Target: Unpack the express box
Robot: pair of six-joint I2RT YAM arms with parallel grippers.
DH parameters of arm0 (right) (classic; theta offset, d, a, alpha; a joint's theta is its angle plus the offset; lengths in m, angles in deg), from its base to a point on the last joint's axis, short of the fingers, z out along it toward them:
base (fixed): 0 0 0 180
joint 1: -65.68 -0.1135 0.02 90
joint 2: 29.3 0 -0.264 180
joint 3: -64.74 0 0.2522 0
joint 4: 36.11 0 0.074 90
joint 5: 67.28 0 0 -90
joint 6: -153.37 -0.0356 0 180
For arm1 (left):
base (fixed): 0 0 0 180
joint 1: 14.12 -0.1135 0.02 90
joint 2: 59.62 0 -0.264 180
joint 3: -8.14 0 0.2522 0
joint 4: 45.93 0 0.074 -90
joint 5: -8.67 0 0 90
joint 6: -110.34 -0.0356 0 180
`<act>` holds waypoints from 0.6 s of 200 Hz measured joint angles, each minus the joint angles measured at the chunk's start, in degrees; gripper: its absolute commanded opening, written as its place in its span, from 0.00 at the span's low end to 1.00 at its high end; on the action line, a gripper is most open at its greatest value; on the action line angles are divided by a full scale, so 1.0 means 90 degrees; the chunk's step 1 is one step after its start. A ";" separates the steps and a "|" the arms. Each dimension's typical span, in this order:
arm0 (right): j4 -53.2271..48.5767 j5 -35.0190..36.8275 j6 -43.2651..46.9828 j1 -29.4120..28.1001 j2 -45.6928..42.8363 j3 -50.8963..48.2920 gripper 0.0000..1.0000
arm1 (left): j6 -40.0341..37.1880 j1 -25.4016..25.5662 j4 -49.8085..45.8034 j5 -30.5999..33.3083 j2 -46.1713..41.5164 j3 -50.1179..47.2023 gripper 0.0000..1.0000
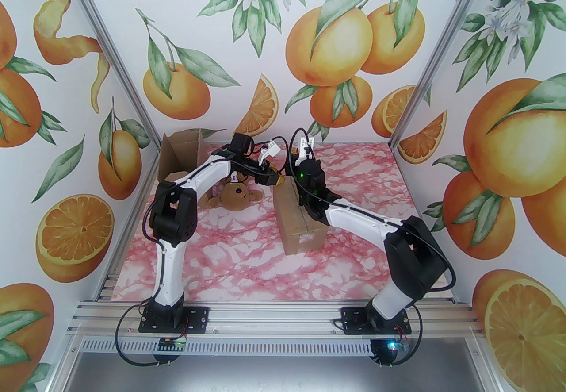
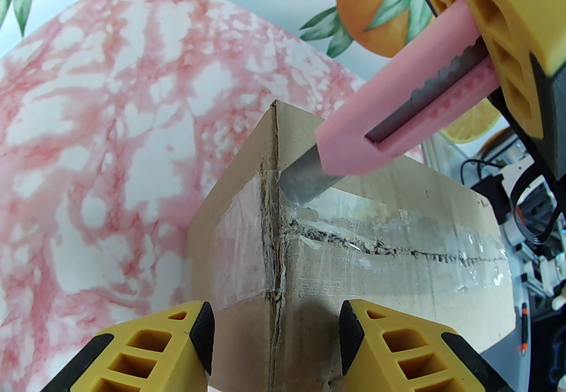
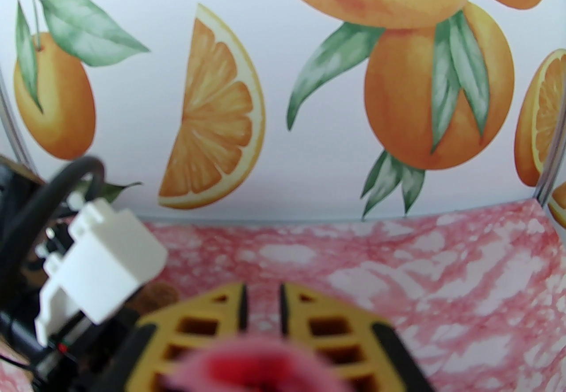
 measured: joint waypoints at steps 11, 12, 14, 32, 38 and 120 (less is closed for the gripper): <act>0.0063 -0.0027 -0.0022 0.0000 0.0015 -0.0017 0.01 | 0.0000 0.0000 0.0005 0.0005 0.0000 -0.0024 0.51; 0.0068 -0.0029 -0.0024 0.0000 0.0017 -0.0019 0.01 | 0.0000 0.0000 0.0005 0.0002 0.0000 -0.0027 0.51; 0.0085 -0.0044 -0.0039 0.0000 0.0022 -0.0024 0.01 | -0.0002 -0.0002 0.0005 0.0002 0.0000 -0.0029 0.51; 0.0187 -0.0070 -0.0070 0.0000 0.0032 -0.0083 0.01 | 0.0000 -0.0005 0.0007 0.0000 0.0000 -0.0053 0.50; 0.0223 -0.0070 -0.0087 0.0000 0.0032 -0.0100 0.01 | 0.0000 -0.0005 0.0012 0.0000 0.0000 -0.0058 0.50; 0.0398 -0.0068 -0.0180 -0.0002 0.0032 -0.0221 0.01 | 0.0010 -0.0005 0.0056 0.0000 0.0000 -0.0095 0.48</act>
